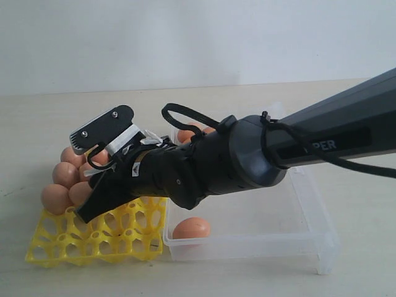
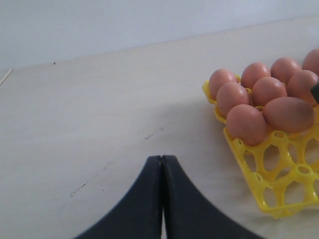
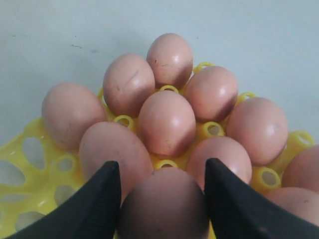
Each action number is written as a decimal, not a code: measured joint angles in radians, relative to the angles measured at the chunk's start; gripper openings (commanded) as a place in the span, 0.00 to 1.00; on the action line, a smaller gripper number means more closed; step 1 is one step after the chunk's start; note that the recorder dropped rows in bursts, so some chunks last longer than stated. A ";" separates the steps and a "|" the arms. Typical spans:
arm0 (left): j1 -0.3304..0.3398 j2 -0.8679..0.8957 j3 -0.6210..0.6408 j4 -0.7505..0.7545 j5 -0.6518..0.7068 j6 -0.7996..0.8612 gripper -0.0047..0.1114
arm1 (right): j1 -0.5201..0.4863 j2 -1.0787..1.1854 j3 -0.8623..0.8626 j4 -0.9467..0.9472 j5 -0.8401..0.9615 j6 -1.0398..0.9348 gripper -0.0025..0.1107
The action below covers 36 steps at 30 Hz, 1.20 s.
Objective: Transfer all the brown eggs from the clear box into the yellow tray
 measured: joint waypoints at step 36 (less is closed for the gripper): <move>0.000 0.000 0.000 0.000 0.000 0.000 0.04 | -0.005 0.034 0.000 0.000 -0.043 0.006 0.12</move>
